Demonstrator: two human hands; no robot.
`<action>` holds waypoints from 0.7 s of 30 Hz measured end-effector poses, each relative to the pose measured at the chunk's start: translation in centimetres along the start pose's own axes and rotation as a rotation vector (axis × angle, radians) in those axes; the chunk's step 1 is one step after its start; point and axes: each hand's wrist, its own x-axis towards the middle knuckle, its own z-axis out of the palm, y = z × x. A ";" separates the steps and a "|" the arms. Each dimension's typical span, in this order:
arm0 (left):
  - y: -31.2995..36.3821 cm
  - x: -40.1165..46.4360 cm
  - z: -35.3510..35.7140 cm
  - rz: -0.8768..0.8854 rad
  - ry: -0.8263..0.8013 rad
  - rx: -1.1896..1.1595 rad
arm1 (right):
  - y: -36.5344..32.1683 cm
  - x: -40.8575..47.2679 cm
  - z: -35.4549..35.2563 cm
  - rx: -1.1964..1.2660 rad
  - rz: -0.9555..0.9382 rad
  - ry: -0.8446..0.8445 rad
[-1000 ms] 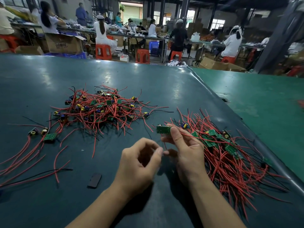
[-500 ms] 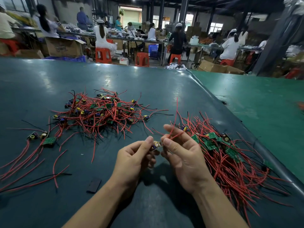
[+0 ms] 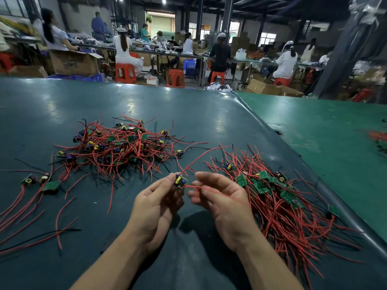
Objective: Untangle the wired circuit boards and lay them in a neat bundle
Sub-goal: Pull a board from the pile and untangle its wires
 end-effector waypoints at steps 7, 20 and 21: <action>-0.3 -1.1 0.3 -0.013 -0.146 0.331 | -0.1 -0.1 0.0 -0.259 -0.077 0.011; -0.3 -0.8 -0.3 0.011 -0.261 0.547 | 0.8 0.3 -0.7 -0.214 0.065 0.080; -0.3 -0.7 -0.3 0.017 -0.232 0.552 | 0.9 0.3 -0.7 -0.204 0.065 0.059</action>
